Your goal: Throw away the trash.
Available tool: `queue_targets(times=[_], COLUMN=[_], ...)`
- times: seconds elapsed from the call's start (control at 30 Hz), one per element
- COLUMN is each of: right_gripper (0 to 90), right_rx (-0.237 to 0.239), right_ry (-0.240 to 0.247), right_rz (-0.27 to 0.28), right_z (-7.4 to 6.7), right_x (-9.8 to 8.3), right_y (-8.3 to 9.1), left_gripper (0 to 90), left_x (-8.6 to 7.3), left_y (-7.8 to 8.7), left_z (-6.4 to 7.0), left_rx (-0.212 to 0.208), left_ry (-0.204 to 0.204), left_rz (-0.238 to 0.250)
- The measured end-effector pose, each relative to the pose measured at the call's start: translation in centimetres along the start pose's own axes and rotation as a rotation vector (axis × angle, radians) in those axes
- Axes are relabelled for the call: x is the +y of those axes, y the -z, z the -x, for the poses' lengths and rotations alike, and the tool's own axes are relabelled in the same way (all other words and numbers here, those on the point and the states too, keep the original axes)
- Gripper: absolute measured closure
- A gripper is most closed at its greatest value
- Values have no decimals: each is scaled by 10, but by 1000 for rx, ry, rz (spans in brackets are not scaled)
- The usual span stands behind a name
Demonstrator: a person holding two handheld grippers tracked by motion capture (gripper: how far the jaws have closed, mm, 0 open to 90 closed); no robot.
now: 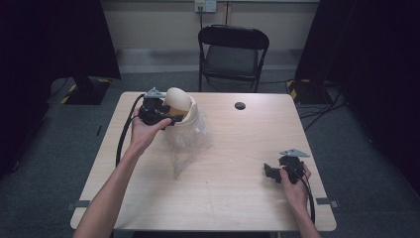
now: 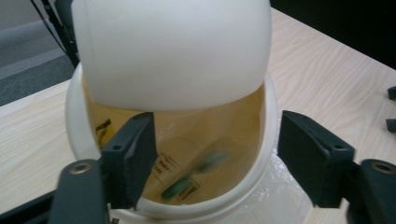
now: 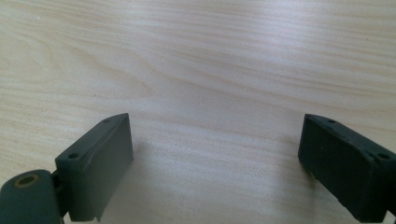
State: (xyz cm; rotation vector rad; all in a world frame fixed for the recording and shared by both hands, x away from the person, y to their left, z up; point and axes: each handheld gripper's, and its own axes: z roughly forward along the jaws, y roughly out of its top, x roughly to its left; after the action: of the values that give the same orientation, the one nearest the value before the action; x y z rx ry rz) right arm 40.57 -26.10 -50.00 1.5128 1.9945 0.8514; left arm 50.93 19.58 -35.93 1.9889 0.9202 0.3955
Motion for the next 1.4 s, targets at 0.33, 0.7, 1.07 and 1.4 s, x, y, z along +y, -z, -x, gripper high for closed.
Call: queue_targets(times=[0.33,0.7,1.07,1.4], right_gripper=[92,93,92,92], right_rx=[1,2,2,4], right_ry=[2,2,4,5], right_rz=[0,1,2,1], right_z=[0,0,0,0], right_x=[0,0,0,0], right_y=[0,0,0,0], left_gripper=[234,214,184,159], left_x=[-6,-26,-52,-75], left_y=[9,43,68,87], left_z=[2,-3,-1,6], left_rx=[-6,15,56,51], left_ry=[8,23,33,58], left_rz=[4,33,40,48])
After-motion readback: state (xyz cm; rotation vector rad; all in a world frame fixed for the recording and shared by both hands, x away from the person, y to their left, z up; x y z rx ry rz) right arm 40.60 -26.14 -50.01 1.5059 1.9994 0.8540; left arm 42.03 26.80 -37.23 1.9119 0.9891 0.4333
